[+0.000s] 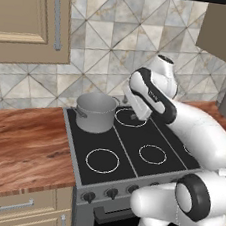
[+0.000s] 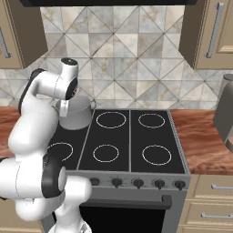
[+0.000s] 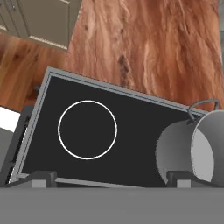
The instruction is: Move the pot and pan from the stove into the sink.
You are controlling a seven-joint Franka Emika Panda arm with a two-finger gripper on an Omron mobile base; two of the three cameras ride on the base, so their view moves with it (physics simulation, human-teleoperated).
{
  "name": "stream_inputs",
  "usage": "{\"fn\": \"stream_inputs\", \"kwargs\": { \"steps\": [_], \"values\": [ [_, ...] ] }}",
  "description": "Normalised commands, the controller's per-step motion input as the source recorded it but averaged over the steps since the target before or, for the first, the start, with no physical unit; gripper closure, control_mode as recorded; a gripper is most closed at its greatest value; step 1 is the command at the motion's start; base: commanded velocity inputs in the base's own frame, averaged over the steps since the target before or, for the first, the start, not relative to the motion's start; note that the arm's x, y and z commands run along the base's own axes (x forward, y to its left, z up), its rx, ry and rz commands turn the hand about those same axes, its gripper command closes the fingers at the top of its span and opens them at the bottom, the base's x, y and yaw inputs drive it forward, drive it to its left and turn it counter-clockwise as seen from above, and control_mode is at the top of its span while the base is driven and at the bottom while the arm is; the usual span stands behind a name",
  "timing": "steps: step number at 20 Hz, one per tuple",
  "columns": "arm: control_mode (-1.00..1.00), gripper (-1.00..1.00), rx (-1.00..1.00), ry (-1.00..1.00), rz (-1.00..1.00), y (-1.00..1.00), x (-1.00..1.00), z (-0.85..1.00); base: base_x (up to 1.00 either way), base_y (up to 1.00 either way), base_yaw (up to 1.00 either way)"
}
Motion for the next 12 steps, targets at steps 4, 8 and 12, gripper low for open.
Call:
{"fn": "stream_inputs", "kwargs": {
  "steps": [4,8,12],
  "values": [
    [-1.00,-1.00,-0.06,0.03,0.07,0.04,0.40,-0.34,0.00,0.00,0.00],
    [-1.00,-1.00,-0.07,0.05,0.10,0.00,0.35,-0.37,0.00,0.00,0.00],
    [-1.00,-1.00,-0.04,0.03,0.09,0.01,0.39,-0.28,0.00,0.00,0.00]
  ]
}}
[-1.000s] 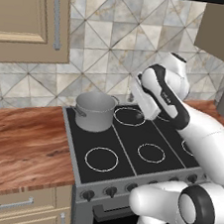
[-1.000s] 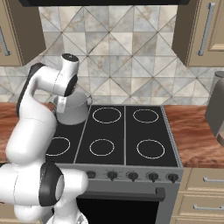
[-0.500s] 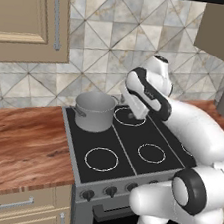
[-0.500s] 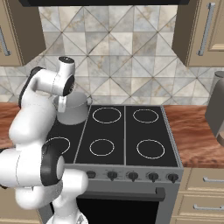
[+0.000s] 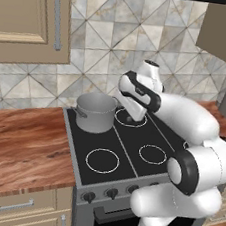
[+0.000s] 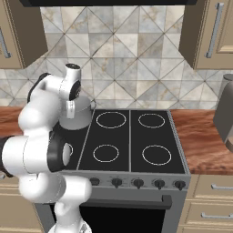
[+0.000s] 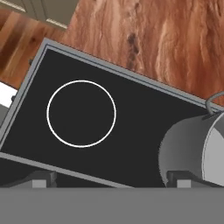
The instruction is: Move the pot and pan from the stove into the sink.
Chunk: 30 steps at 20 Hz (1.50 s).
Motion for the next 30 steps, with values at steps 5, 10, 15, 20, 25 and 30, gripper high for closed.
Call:
{"fn": "stream_inputs", "kwargs": {
  "steps": [5,10,15,20,25,30],
  "values": [
    [-1.00,-1.00,-0.02,0.00,0.05,0.12,0.51,-0.17,0.00,0.00,0.00],
    [-1.00,-1.00,-0.05,0.00,0.00,0.13,0.31,-0.17,0.00,0.00,0.00],
    [-1.00,-1.00,-0.01,0.00,0.00,0.03,0.11,-0.03,0.00,0.00,0.00],
    [-1.00,-1.00,-0.02,0.00,0.00,0.12,0.29,-0.10,0.00,0.00,0.00],
    [-1.00,-1.00,0.00,0.00,0.00,0.02,0.05,-0.02,0.00,0.00,0.00],
    [-1.00,-1.00,-0.01,0.00,0.00,0.00,0.00,-0.08,0.00,0.00,0.00]
  ]
}}
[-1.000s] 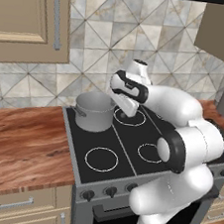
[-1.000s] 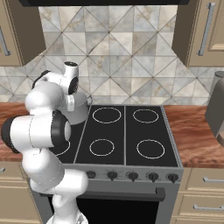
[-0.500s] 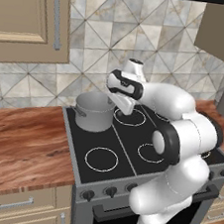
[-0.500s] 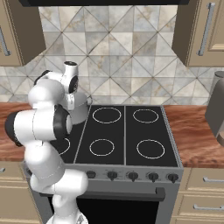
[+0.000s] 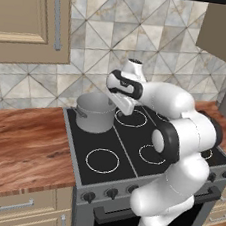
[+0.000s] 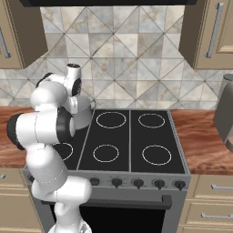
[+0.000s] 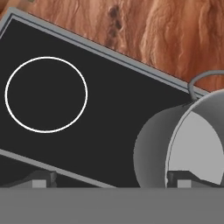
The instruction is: Move the pot and pan from the stove into the sink.
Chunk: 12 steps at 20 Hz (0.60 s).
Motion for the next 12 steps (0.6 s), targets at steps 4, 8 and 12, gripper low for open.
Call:
{"fn": "stream_inputs", "kwargs": {
  "steps": [4,8,12],
  "values": [
    [-1.00,-1.00,-0.03,0.00,0.00,0.01,0.11,-0.20,0.00,0.00,0.00],
    [-1.00,-1.00,-0.02,0.00,0.00,0.04,0.18,-0.17,0.00,0.00,0.00],
    [-1.00,-1.00,-0.02,0.00,0.00,0.05,0.16,-0.22,0.00,0.00,0.00]
  ]
}}
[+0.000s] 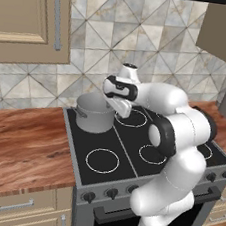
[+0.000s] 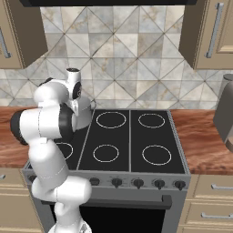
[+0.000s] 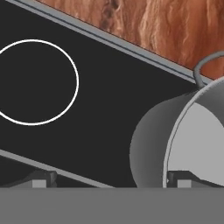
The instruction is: Move the pot and pan from the stove into the sink.
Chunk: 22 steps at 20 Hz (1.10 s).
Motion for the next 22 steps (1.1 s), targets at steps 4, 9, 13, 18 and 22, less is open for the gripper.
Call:
{"fn": "stream_inputs", "kwargs": {
  "steps": [4,9,13,18,22],
  "values": [
    [-1.00,-1.00,-0.02,0.00,0.00,0.04,0.16,-0.22,0.00,0.00,0.00],
    [-1.00,-1.00,-0.01,0.00,0.00,0.04,0.16,-0.20,0.00,0.00,0.00],
    [-1.00,-1.00,0.00,0.00,0.00,0.03,0.20,-0.18,0.00,0.00,0.00],
    [-1.00,-1.00,0.00,0.00,0.00,0.05,0.26,-0.16,0.00,0.00,0.00],
    [-1.00,-1.00,0.00,0.00,0.00,0.05,0.22,-0.17,0.00,0.00,0.00]
  ]
}}
